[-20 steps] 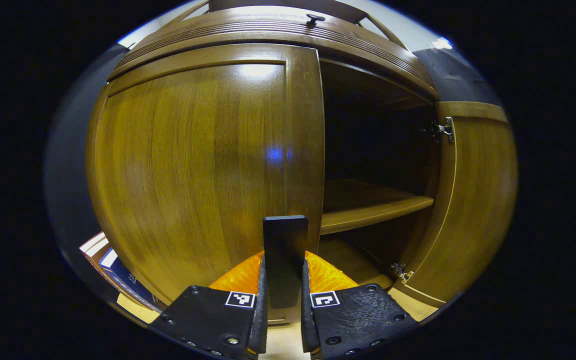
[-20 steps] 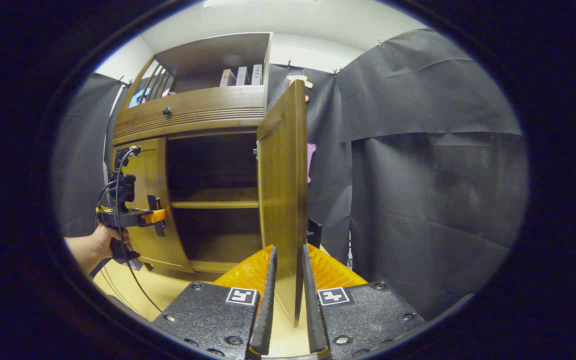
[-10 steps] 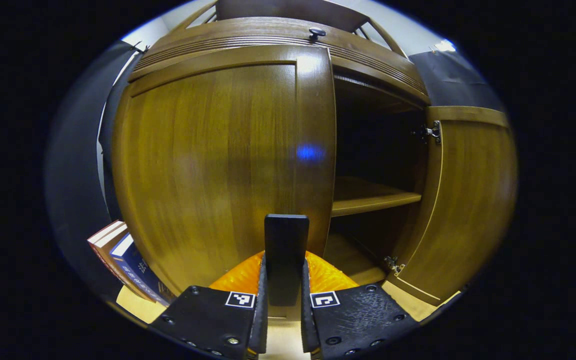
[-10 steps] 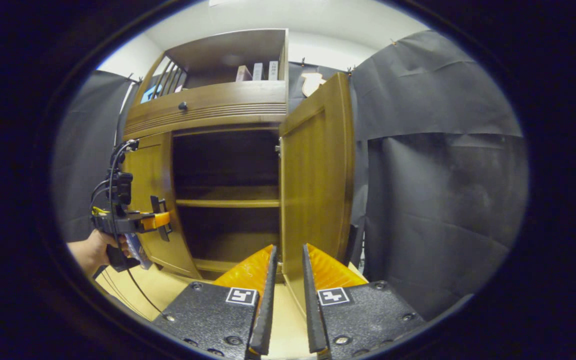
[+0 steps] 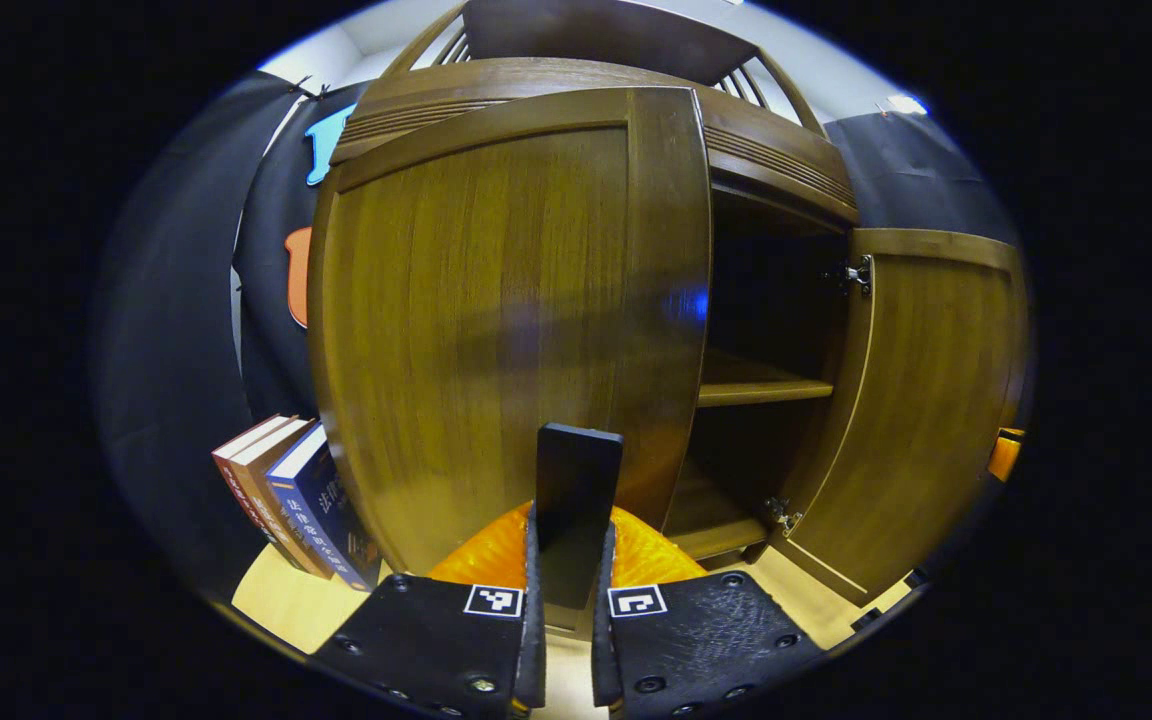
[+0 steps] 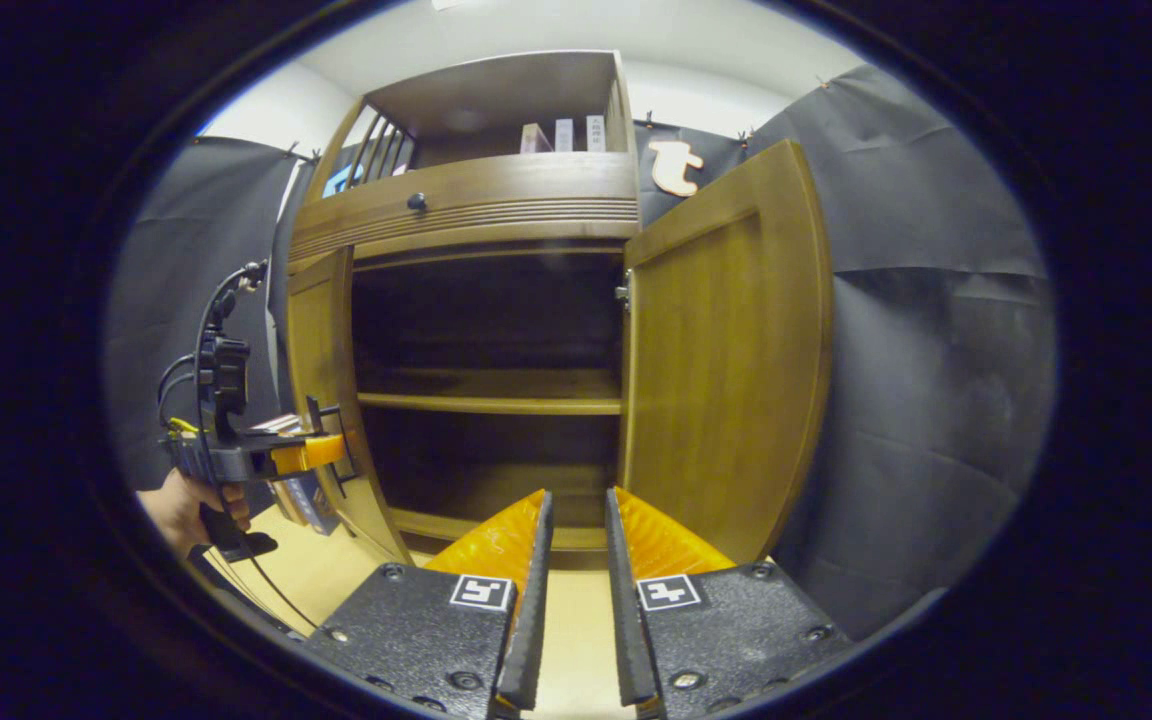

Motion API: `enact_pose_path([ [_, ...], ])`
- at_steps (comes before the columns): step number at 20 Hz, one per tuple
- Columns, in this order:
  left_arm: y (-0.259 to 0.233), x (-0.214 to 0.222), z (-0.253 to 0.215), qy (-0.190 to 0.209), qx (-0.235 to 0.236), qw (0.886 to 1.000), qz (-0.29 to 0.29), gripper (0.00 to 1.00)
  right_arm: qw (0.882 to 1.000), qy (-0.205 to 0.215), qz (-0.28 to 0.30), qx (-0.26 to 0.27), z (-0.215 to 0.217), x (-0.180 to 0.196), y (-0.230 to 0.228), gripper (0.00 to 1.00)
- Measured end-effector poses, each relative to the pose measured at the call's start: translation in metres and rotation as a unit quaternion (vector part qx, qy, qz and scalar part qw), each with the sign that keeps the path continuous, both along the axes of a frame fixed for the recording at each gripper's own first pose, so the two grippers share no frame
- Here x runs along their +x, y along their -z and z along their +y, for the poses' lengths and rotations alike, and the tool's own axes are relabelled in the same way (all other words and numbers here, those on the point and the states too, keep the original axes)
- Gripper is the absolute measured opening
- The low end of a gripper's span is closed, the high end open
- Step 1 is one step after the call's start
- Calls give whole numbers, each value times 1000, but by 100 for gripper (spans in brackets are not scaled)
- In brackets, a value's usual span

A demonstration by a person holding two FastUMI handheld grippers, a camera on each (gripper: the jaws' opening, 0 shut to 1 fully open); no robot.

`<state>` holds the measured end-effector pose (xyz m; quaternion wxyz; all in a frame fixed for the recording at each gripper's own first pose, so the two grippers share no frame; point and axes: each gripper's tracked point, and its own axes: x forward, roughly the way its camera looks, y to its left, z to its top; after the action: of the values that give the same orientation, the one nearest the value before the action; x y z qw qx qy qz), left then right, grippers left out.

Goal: Open the right door of the double-door shoe cabinet with the right hand, and open the left door with the left hand.

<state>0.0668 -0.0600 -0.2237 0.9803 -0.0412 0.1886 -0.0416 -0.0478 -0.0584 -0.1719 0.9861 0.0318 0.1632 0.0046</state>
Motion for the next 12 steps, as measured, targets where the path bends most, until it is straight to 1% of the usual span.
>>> enact_pose_path([
  [1,-1,-4,2,-4,0,1000,0,25,1000,-6,0,2,4,1,1,33],
  [2,-1,-7,5,-6,-1,1000,0,17,1000,-11,0,4,8,3,1,33],
  [9,-7,-41,30,-28,-11,1000,-1,17,999,-49,17,14,35,10,13,33],
  [12,-9,-59,49,-47,-2,999,0,17,998,-63,25,18,45,13,18,34],
])
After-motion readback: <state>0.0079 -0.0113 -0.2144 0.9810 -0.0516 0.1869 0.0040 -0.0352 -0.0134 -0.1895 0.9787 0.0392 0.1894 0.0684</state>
